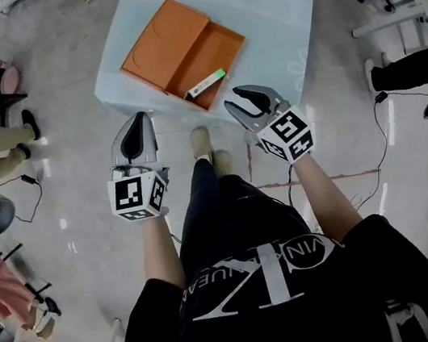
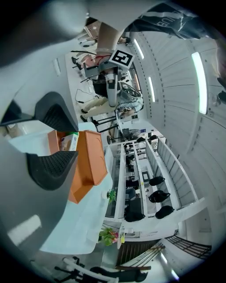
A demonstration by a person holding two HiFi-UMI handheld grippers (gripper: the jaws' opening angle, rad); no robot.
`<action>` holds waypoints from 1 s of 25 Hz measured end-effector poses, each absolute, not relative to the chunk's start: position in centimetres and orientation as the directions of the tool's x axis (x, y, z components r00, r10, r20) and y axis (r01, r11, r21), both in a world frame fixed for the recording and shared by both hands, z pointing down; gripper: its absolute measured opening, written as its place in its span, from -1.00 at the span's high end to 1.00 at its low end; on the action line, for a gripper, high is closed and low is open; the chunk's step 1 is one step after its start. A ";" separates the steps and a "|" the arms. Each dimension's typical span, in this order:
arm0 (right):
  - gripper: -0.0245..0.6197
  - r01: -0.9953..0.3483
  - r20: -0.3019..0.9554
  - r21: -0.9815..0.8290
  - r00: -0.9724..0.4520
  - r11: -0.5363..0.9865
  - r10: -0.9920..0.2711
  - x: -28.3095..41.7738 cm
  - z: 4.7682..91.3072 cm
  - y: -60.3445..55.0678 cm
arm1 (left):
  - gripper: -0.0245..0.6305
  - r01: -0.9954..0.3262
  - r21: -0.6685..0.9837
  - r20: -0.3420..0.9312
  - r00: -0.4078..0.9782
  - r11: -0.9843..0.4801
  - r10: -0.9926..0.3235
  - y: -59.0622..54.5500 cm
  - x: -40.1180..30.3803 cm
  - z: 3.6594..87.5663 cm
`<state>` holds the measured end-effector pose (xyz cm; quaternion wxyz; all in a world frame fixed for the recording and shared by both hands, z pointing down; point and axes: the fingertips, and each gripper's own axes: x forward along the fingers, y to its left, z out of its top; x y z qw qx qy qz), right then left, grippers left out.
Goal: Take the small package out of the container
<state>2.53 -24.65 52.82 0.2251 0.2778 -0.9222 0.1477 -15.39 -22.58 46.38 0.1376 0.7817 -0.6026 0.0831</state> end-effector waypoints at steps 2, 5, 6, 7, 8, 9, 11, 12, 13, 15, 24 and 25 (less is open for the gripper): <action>0.50 -0.563 0.523 -0.129 -0.738 0.816 -0.426 2.1 53.2 -25.4 | 0.93 -0.962 0.116 0.294 0.271 -0.247 -0.917 -24.0 -15.4 46.4; 0.46 -0.539 0.563 -0.113 -0.727 0.835 -0.393 1.3 54.1 -26.5 | 0.93 -0.957 0.120 0.300 0.287 -0.263 -0.910 -25.6 -15.5 46.8; 0.44 -0.532 0.578 -0.107 -0.721 0.840 -0.383 1.0 54.5 -26.9 | 0.93 -0.956 0.123 0.303 0.291 -0.266 -0.907 -26.1 -15.6 47.0; 0.42 -0.524 0.594 -0.098 -0.713 0.846 -0.373 0.8 54.9 -27.2 | 0.93 -0.955 0.127 0.305 0.295 -0.268 -0.905 -26.5 -15.6 47.3; 0.40 -0.515 0.611 -0.085 -0.703 0.853 -0.364 0.7 55.3 -27.5 | 0.93 -0.954 0.129 0.309 0.298 -0.270 -0.903 -26.9 -15.7 47.5; 0.38 -0.506 0.628 -0.070 -0.692 0.860 -0.356 0.6 55.7 -27.9 | 0.93 -0.953 0.130 0.313 0.301 -0.273 -0.901 -27.3 -15.7 47.8; 0.36 -0.485 0.654 -0.040 -0.674 0.874 -0.344 0.3 56.4 -28.7 | 0.93 -0.952 0.126 0.324 0.307 -0.281 -0.895 -28.0 -15.8 48.3; 0.35 -0.473 0.665 -0.024 -0.666 0.881 -0.339 0.1 56.7 -29.1 | 0.93 -0.951 0.124 0.328 0.309 -0.283 -0.893 -28.3 -15.9 48.6; 0.34 -0.459 0.677 -0.009 -0.656 0.888 -0.333 -0.1 57.0 -29.5 | 0.93 -0.951 0.125 0.330 0.310 -0.284 -0.892 -28.6 -16.1 48.9; 0.34 -0.428 0.702 0.024 -0.636 0.904 -0.319 -0.4 57.6 -30.2 | 0.93 -0.951 0.131 0.335 0.309 -0.280 -0.890 -29.2 -16.3 49.3; 0.21 -0.182 0.817 0.069 -0.553 0.981 -0.161 -1.9 60.4 -31.5 | 0.93 -0.952 0.151 0.354 0.304 -0.267 -0.884 -31.2 -17.3 51.0; 0.21 -0.157 0.828 0.066 -0.542 0.985 -0.142 -2.0 60.8 -31.4 | 0.93 -0.952 0.153 0.355 0.304 -0.266 -0.884 -31.4 -17.4 51.1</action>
